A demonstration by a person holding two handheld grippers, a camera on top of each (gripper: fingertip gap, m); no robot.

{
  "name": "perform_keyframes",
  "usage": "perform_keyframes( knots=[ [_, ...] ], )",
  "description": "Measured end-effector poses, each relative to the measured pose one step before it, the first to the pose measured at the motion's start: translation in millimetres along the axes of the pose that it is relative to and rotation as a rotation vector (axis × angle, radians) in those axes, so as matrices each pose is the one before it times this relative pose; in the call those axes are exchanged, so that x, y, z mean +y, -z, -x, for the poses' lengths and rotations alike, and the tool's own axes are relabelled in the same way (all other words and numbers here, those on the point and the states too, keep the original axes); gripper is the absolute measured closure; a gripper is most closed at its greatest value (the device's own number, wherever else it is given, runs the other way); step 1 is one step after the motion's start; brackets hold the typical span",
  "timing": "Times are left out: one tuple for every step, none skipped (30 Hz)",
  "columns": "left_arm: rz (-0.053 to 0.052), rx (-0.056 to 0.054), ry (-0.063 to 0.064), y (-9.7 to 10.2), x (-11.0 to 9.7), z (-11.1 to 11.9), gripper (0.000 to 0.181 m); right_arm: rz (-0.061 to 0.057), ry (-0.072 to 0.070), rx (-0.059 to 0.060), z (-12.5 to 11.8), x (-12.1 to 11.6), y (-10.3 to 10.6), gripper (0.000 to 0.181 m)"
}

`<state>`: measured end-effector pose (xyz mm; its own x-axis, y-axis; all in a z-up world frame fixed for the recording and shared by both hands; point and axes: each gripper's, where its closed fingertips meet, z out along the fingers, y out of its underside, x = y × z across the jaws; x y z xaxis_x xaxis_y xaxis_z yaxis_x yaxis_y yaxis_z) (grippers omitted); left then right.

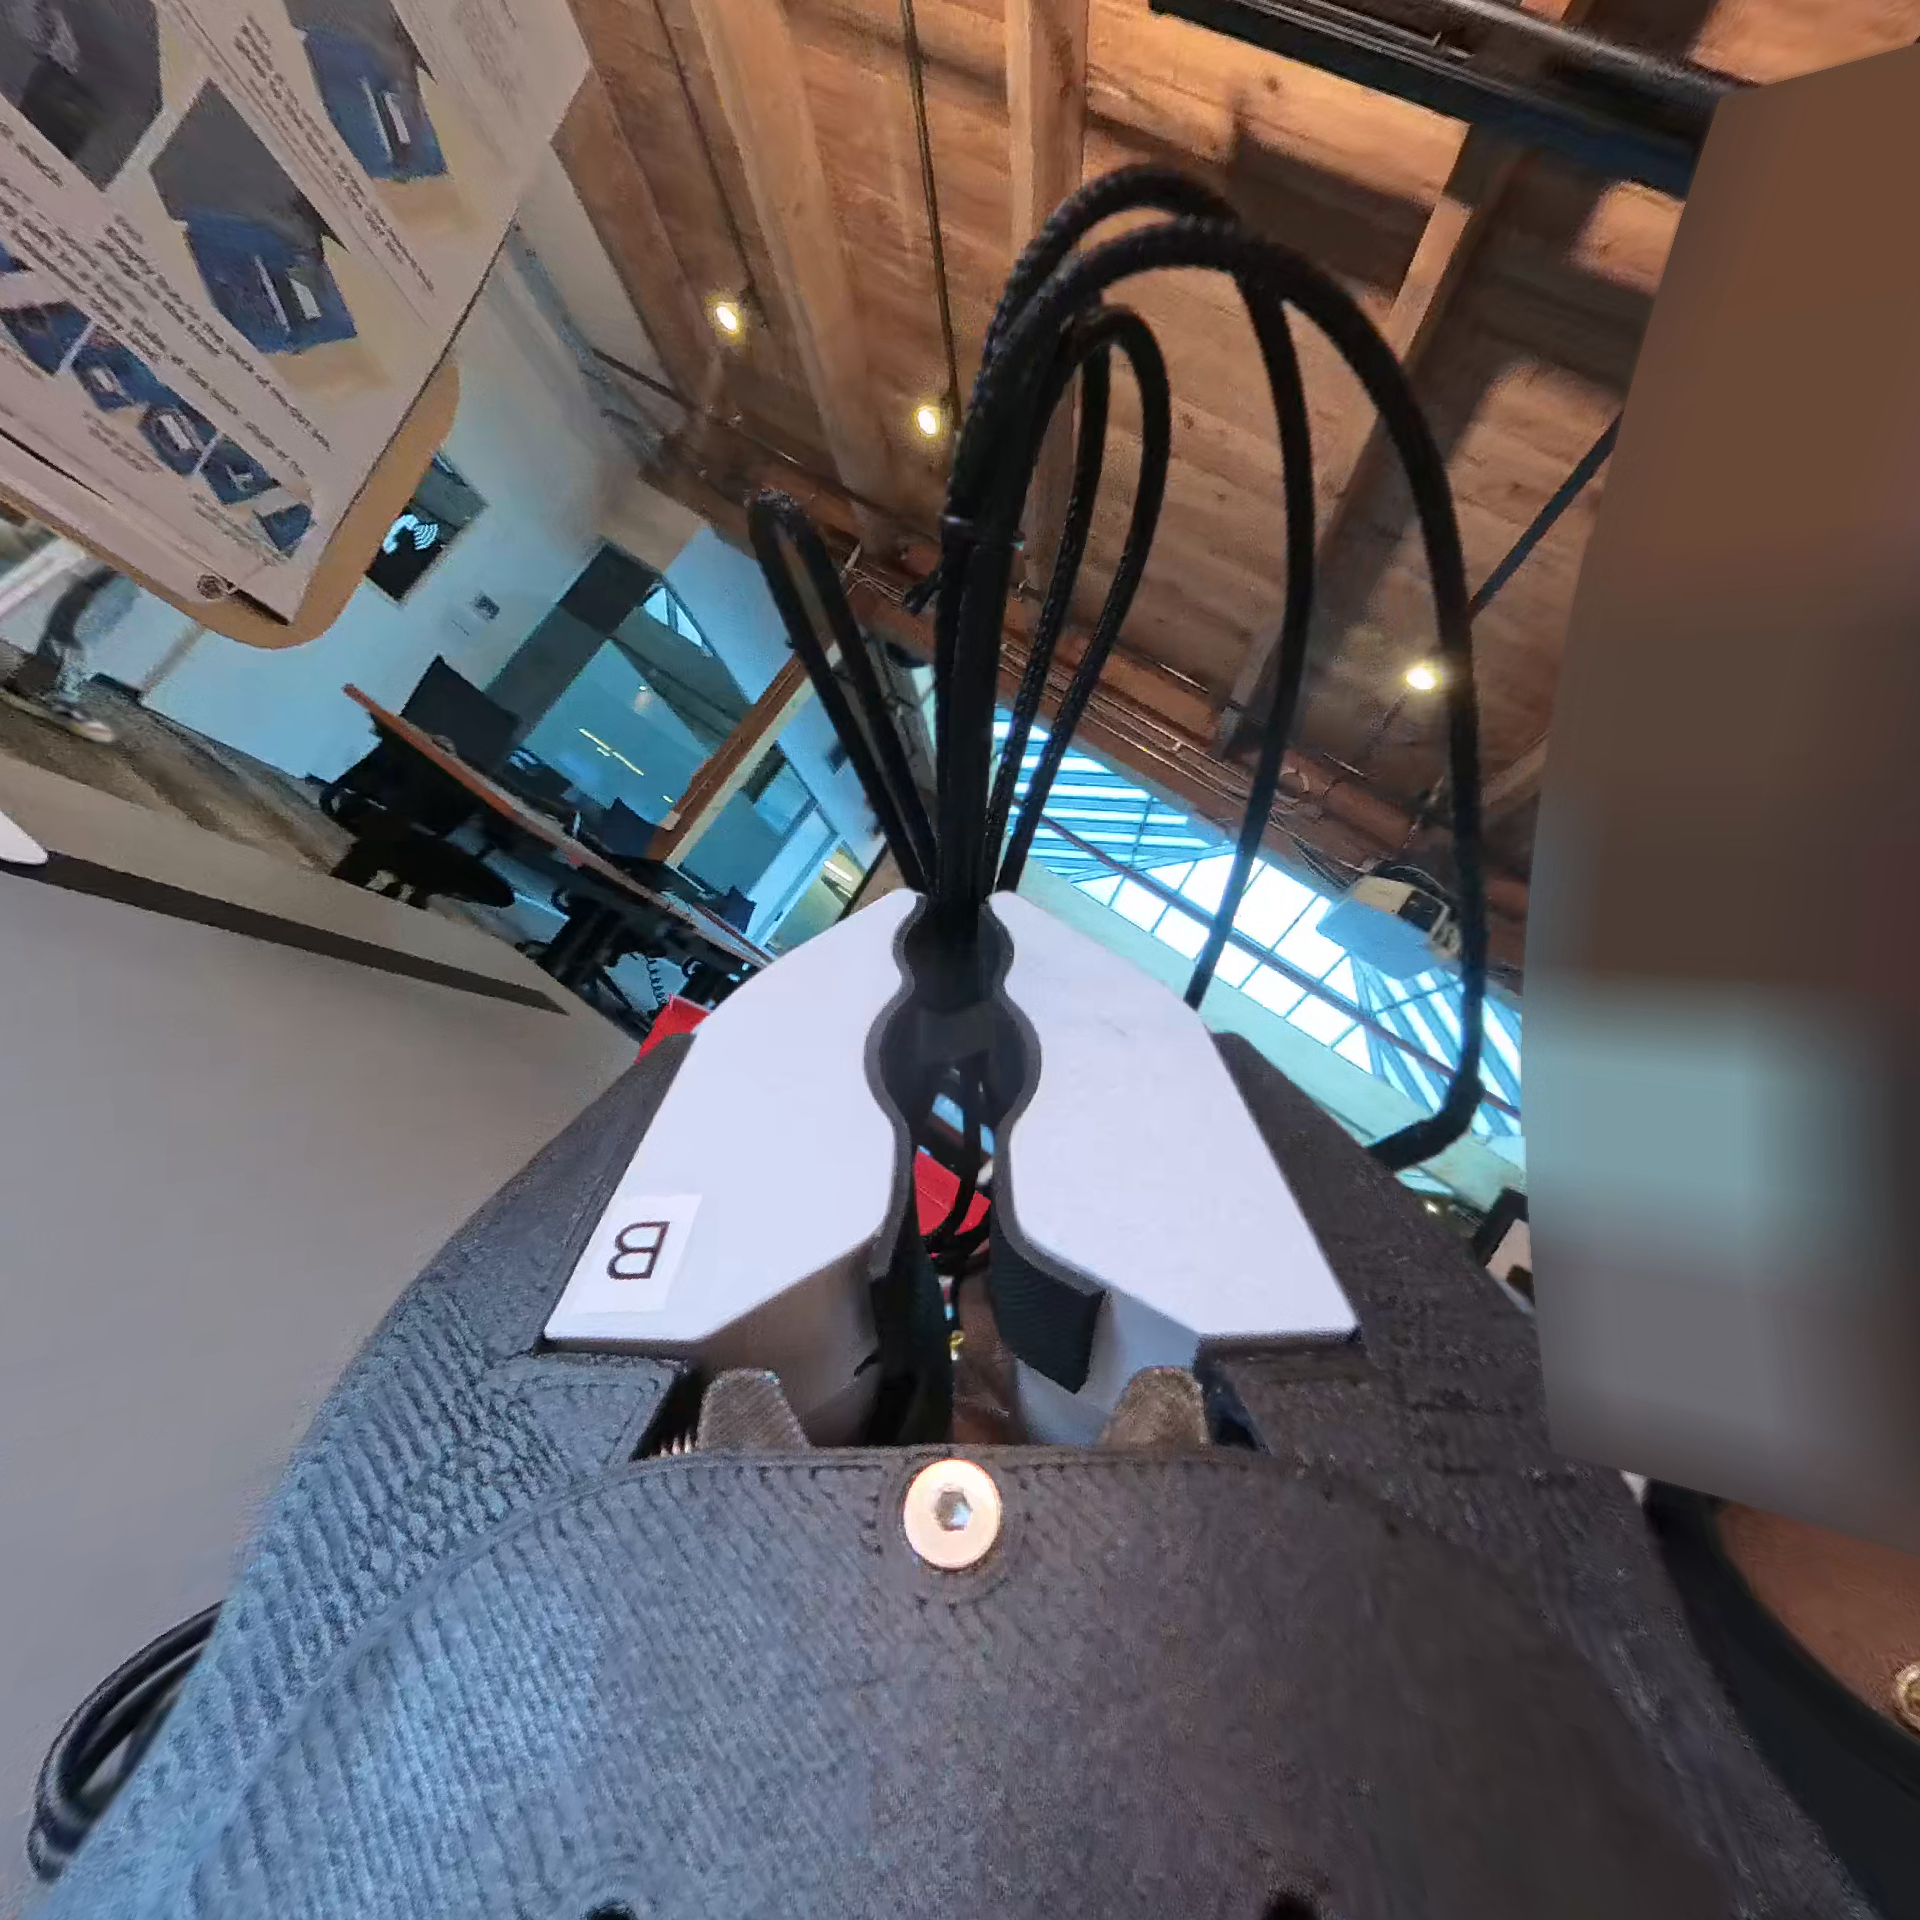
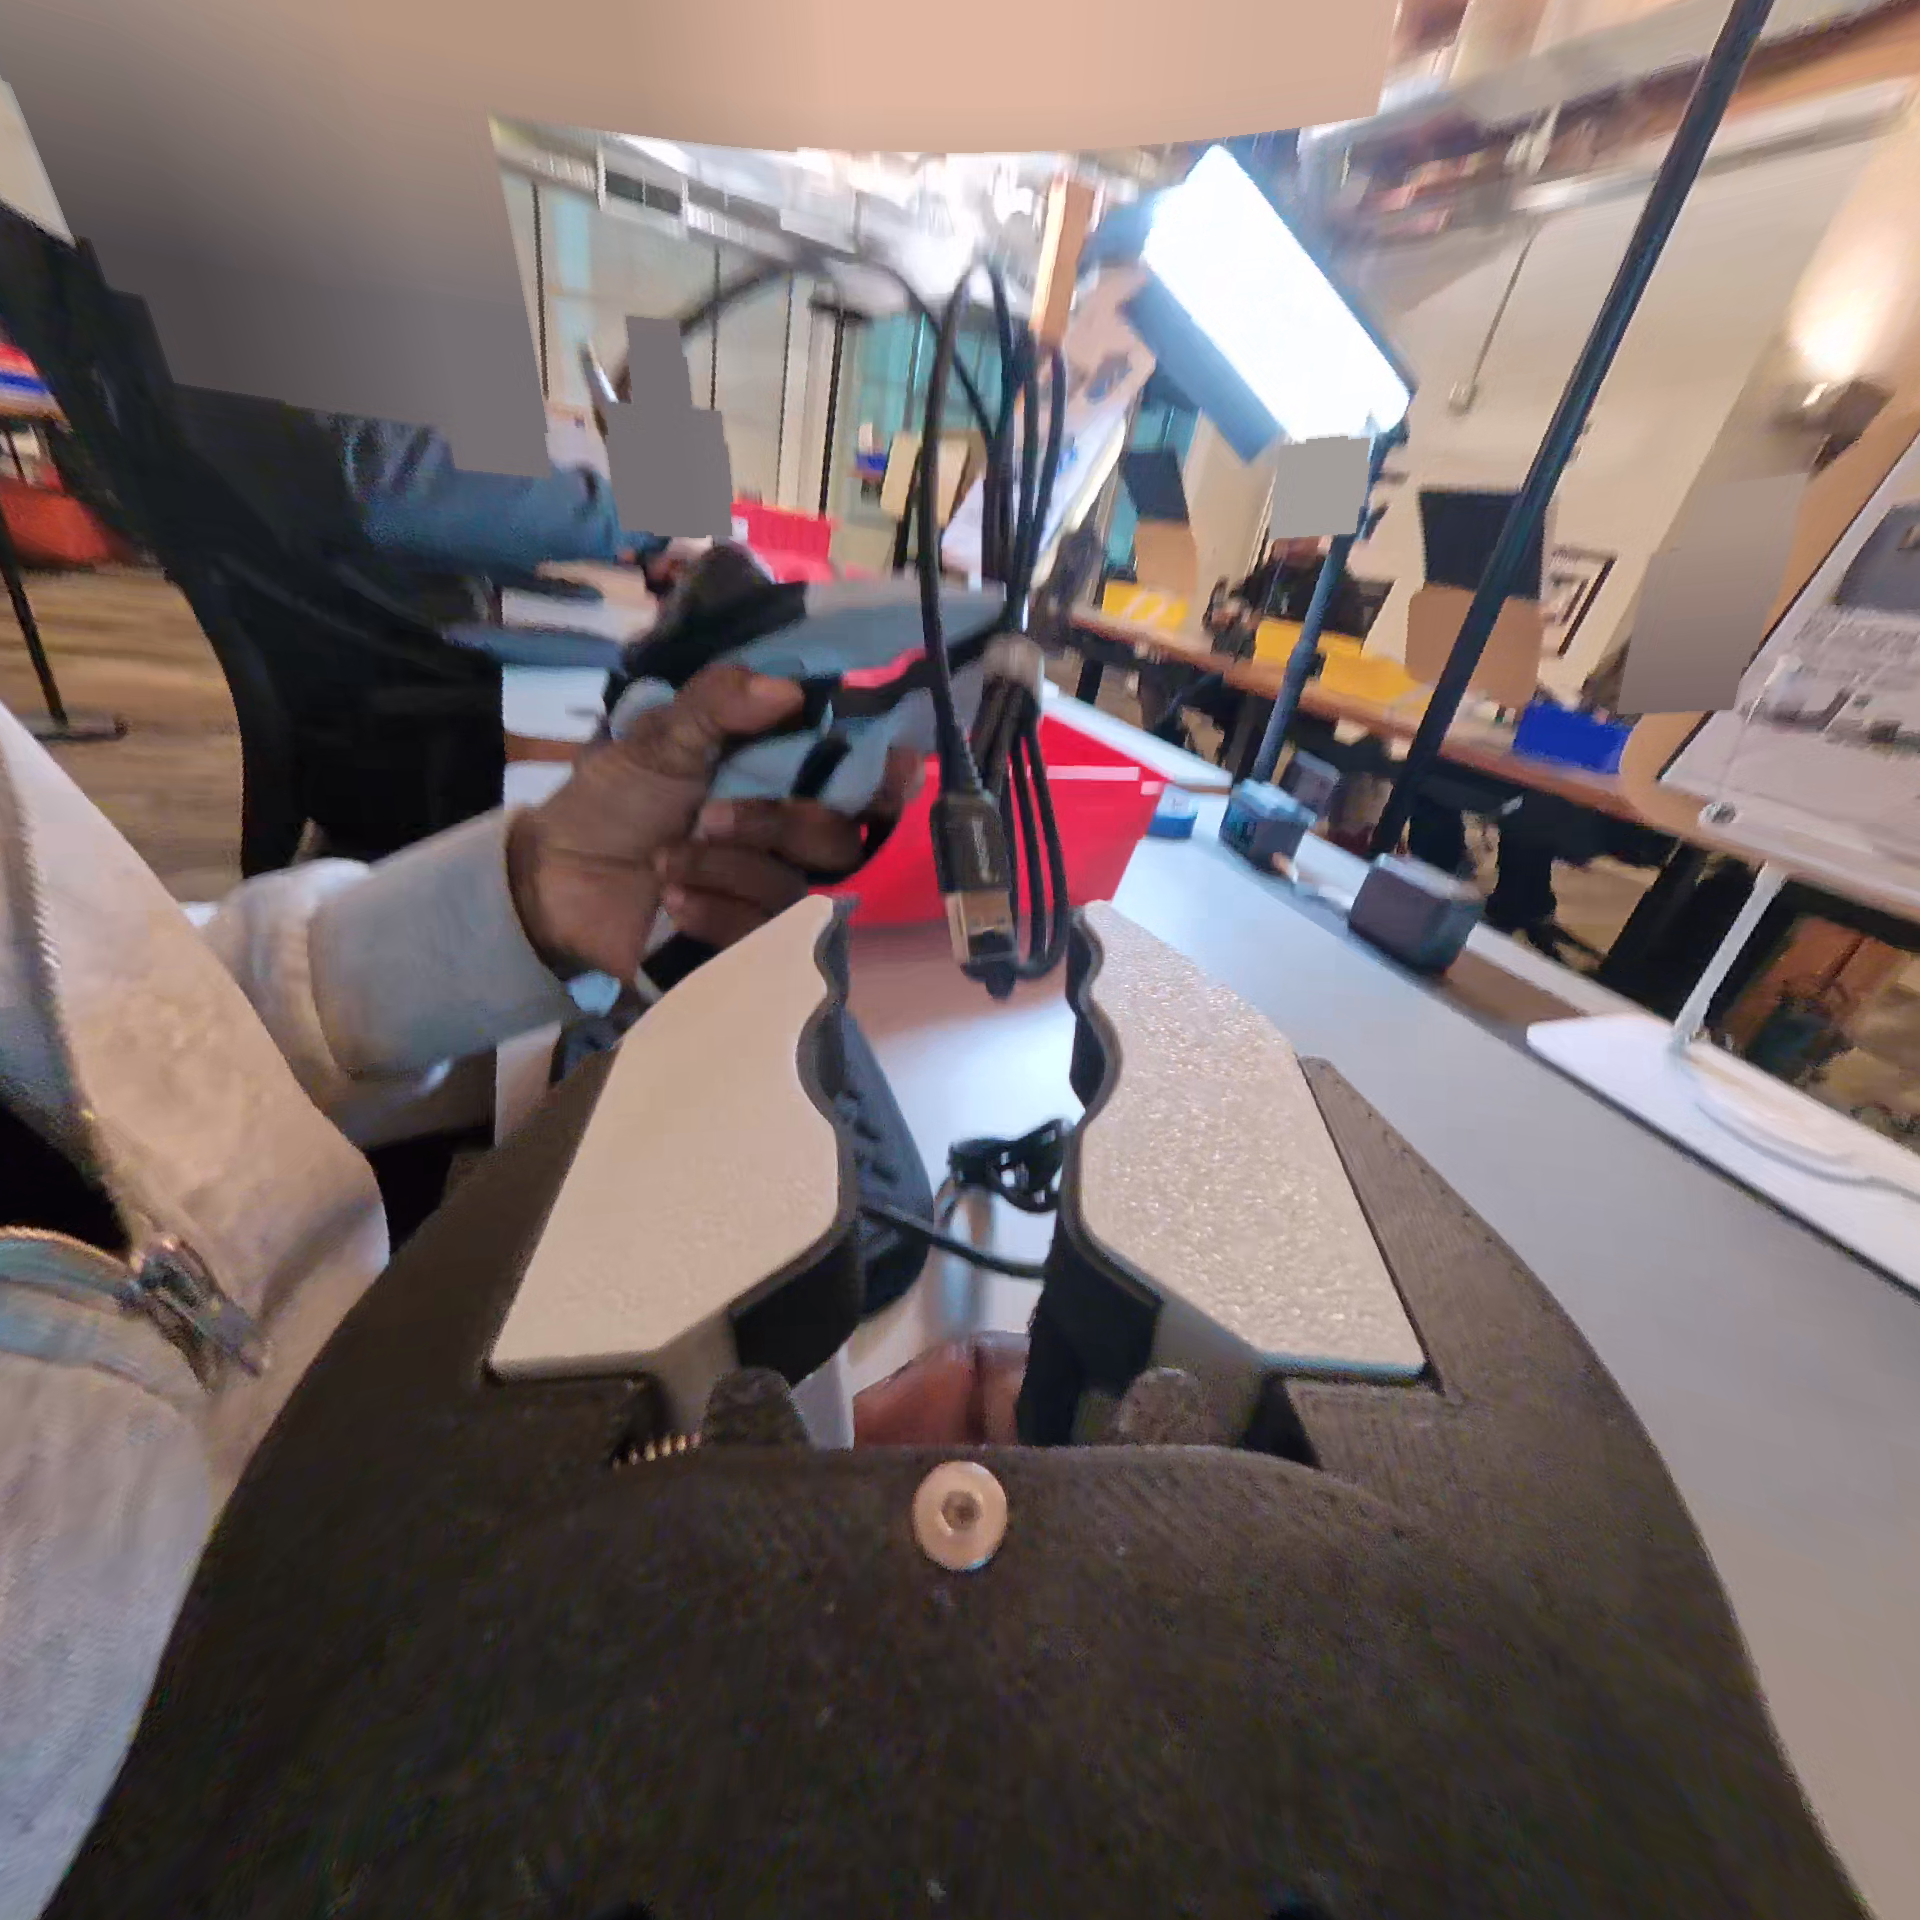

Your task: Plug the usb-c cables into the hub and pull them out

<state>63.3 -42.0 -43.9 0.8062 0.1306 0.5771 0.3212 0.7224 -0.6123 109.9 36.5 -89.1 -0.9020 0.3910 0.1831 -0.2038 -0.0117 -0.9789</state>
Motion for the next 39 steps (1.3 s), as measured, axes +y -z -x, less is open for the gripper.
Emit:
perform_keyframes(
  knots=[
    [-0.0007, -0.0056, -0.005, 0.44, 0.46, 1.6, 0.174, -0.0525, 0.0066, -0.001, 2.44, -9.99, 1.91, 0.144],
    [0.0017, -0.0118, -0.0109, 0.51, 0.36, 1.98, 0.174, -0.0585, 0.0126, -0.0159, 4.91, -11.69, 2.27, 0.145],
    [0.0024, -0.009, -0.0128, 0.69, 0.2, 1.37, 0.174, -0.051, 0.0149, -0.0278, 6.97, -10.92, 1.55, 0.147],
    [0.0027, -0.0065, -0.0089, 0.25, 0.3, 1.12, 0.174, -0.035, 0.0194, -0.0379, 8.95, -8.27, 0.28, 0.146],
    [0.0012, -0.0057, -0.0061, 0.35, 0.33, 0.91, 0.174, -0.0159, 0.0232, -0.0329, 8.52, -5.11, -1.56, 0.147],
    [0.0014, -0.0037, -0.0041, 0.02, 0.78, 0.68, 0.174, -0.0027, 0.0197, -0.0254, 7.37, -2.71, -2.96, 0.146],
    [0.0023, -0.0014, -0.0061, -0.1, 1.02, 0.57, 0.174, 0.0011, 0.0097, -0.0177, 5.66, -1.72, -3.85, 0.145],
    [0.0036, -0.0021, -0.0031, -0.62, 1.39, 0.74, 0.174, 0.0011, 0.0029, -0.002, 2.65, -1.38, -4.02, 0.144],
    [0.0013, 0.0016, -0.0021, -0.61, 1.08, 0.05, 0.174, 0.004, 0.002, 0.0221, -1.88, -0.52, -3.67, 0.143],
    [0.0025, 0.0044, 0.0021, -0.76, 1.29, -0.12, 0.174, 0.0098, 0.0084, 0.0279, -3.93, 0.85, -2.82, 0.143],
    [0.0035, 0.0033, 0.0041, -0.89, 1.27, 0.06, 0.174, 0.0105, 0.0207, 0.0092, -2.13, 1.87, -1.83, 0.143],
    [0.0042, -0.0003, 0.0005, -0.34, 1.35, 0.0, 0.174, 0.0133, 0.0281, 0.0051, -1.5, 2.88, -1.01, 0.143],
    [0.0055, -0.004, -0.0047, -0.44, 1.25, 0.63, 0.174, 0.0156, 0.0292, 0.0076, -1.26, 3.13, -0.53, 0.144],
    [0.0058, -0.0063, -0.0075, -0.39, 1.0, 1.05, 0.174, 0.0109, 0.0263, 0.0005, 0.49, 2.01, -0.09, 0.148],
    [0.0064, -0.0057, -0.0096, -0.29, 1.07, 0.9, 0.174, 0.0065, 0.0237, -0.0029, 1.3, 0.77, -0.08, 0.152],
    [0.0056, -0.0034, -0.0082, -0.42, 1.11, 0.74, 0.174, 0.0096, 0.0221, 0.0039, 0.01, 0.93, -0.06, 0.156],
    [0.0049, -0.0051, -0.0068, -0.23, 0.97, 0.88, 0.174, 0.0149, 0.0194, 0.0078, -0.99, 1.71, -0.22, 0.167],
    [0.0075, -0.0072, -0.0065, -0.61, 1.18, 1.21, 0.174, 0.0134, 0.0125, -0.001, -0.37, 1.53, -0.17, 0.174],
    [0.0103, -0.0112, -0.0085, -0.51, 1.48, 1.65, 0.174, 0.006, -0.0092, -0.0068, -0.19, 0.45, -0.11, 0.174],
    [0.0133, -0.0132, -0.0125, -0.57, 1.81, 2.1, 0.174, 0.0023, -0.0449, 0.0008, -2.39, 0.36, -0.04, 0.174],
    [0.0161, -0.0178, -0.0174, -0.21, 1.54, 2.41, 0.174, -0.0025, -0.089, 0.0019, -4.22, 0.67, -0.21, 0.174],
    [0.0181, -0.0273, -0.0233, 0.44, 1.14, 3.78, 0.173, -0.0123, -0.1403, -0.0019, -5.91, 0.72, -0.36, 0.175],
    [0.0209, -0.0327, -0.0325, 0.96, 0.84, 4.85, 0.173, -0.026, -0.1902, -0.0138, -6.39, 0.03, -0.32, 0.175],
    [0.0232, -0.0239, -0.0378, 1.56, 0.81, 4.1, 0.168, -0.0428, -0.2209, -0.0295, -6.0, -1.43, 0.22, 0.175],
    [0.0255, -0.023, -0.0356, 2.07, 0.61, 3.83, 0.158, -0.0499, -0.2245, -0.025, -7.93, -1.71, 1.01, 0.175],
    [0.0282, -0.0215, -0.0373, 2.18, 0.75, 3.81, 0.147, -0.0438, -0.2101, -0.0145, -10.25, -1.12, 1.46, 0.175],
    [0.0289, -0.0189, -0.05, 2.47, 0.82, 3.16, 0.135, -0.0347, -0.186, -0.0131, -10.27, -1.04, 1.77, 0.175],
    [0.0304, -0.0191, -0.0646, 2.61, 0.74, 2.43, 0.123, -0.0282, -0.1596, -0.0077, -9.73, -1.19, 1.72, 0.175],
    [0.0223, -0.0156, -0.0784, 2.54, 0.53, 0.77, 0.112, -0.0231, -0.131, -0.0098, -7.64, -1.57, 1.59, 0.175],
    [0.0126, -0.0236, -0.0822, 2.54, -0.31, 0.43, 0.105, -0.0214, -0.0978, -0.0075, -5.84, -2.06, 1.33, 0.175],
    [0.0118, -0.0165, -0.0856, 2.01, 0.13, -1.34, 0.099, -0.0227, -0.0607, -0.0045, -4.1, -2.64, 1.23, 0.175],
    [-0.0035, -0.0166, -0.0576, 1.22, -2.52, -1.62, 0.097, -0.019, -0.0247, 0.0012, -2.83, -2.33, 0.85, 0.174],
    [-0.0067, 0.004, -0.0279, 0.5, -3.05, -3.62, 0.097, -0.0133, -0.0035, 0.0074, -2.52, -1.83, 0.54, 0.175],
    [0.0155, -0.0017, 0.0116, -0.56, 0.11, -0.54, 0.1, -0.0106, -0.0009, 0.0032, -1.36, -1.86, 0.45, 0.174],
    [0.0507, -0.0165, 0.0379, -1.03, 5.25, 4.17, 0.104, -0.0077, -0.0043, -0.0026, -0.07, -1.63, 0.34, 0.175],
    [0.062, -0.0129, 0.0343, -0.54, 7.68, 5.73, 0.104, -0.0037, -0.0007, 0.0006, -0.15, -1.19, 0.47, 0.175],
    [0.0625, -0.0144, 0.0203, 0.45, 8.69, 6.37, 0.104, 0.0, 0.0114, 0.0043, -0.3, -0.74, 0.63, 0.175],
    [0.0364, -0.0048, 0.0062, 1.86, 5.34, 4.12, 0.104, 0.0013, 0.0214, 0.0114, -1.04, -0.52, 0.69, 0.175],
    [0.0002, 0.0008, 0.0122, 2.92, 0.19, 1.66, 0.105, 0.0011, 0.0241, 0.0162, -1.95, -0.78, 0.64, 0.175]
  ],
)
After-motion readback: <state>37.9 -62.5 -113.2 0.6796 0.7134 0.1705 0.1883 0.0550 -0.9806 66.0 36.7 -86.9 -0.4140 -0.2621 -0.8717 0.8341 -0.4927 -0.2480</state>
